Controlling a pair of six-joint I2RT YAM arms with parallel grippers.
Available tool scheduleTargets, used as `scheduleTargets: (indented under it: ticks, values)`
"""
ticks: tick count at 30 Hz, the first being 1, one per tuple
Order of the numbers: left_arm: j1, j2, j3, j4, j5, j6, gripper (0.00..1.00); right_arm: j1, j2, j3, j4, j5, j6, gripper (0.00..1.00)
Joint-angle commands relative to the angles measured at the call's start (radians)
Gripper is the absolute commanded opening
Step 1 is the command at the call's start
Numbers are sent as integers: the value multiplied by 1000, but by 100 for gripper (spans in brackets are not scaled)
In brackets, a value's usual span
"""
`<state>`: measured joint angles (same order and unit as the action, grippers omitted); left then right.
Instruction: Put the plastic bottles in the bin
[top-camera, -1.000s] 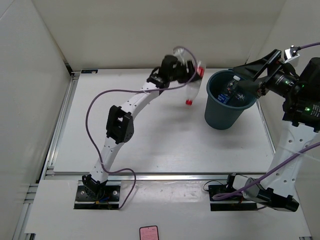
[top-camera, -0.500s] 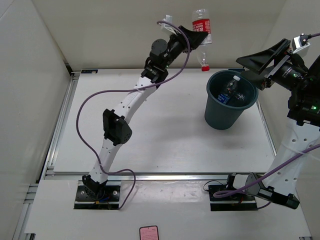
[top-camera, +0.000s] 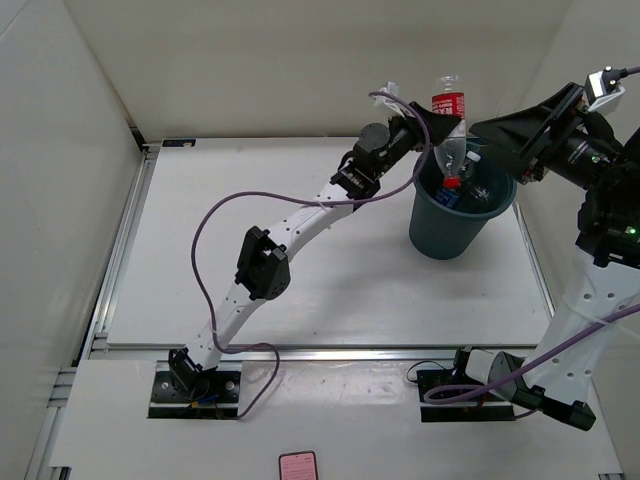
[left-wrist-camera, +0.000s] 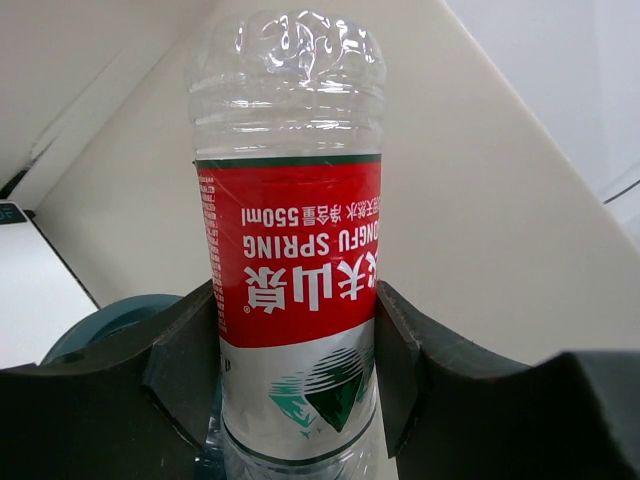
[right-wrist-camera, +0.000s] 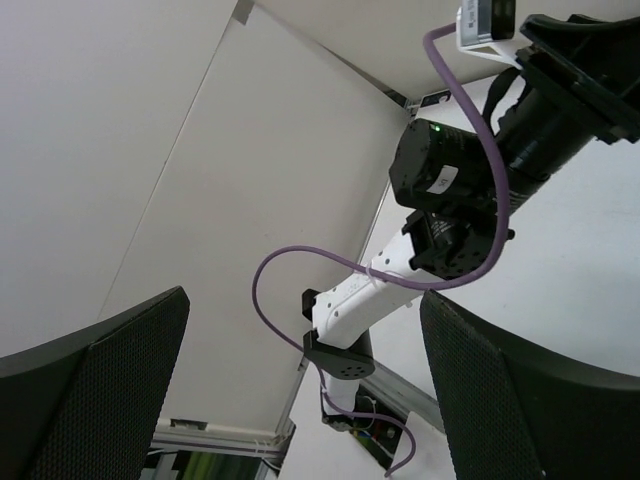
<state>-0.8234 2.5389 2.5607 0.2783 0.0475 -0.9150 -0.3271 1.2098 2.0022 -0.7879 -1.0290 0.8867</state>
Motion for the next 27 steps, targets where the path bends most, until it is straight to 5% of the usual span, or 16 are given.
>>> scheduleTargets:
  ticks: [1,8,17,20,27]
  values:
    - [-40,-20,9,22,-32,85,65,-4,-10,35,0,-45,-17,100]
    - [-95,-20,-31,-95,-9,339,100,-4,-10,26,9,-54,-8,100]
    - [-95,-231,-161,-178,-93,563,100,-4,-19,-16,-16,30,-26,100]
    - [-95,-414,-317,-201,-185,642,100,-4,-19,13,-190,199,-98,100]
    - [-95,-892,-768,-336,-418,770,100,-4,43,-34,-275,285,-121,100]
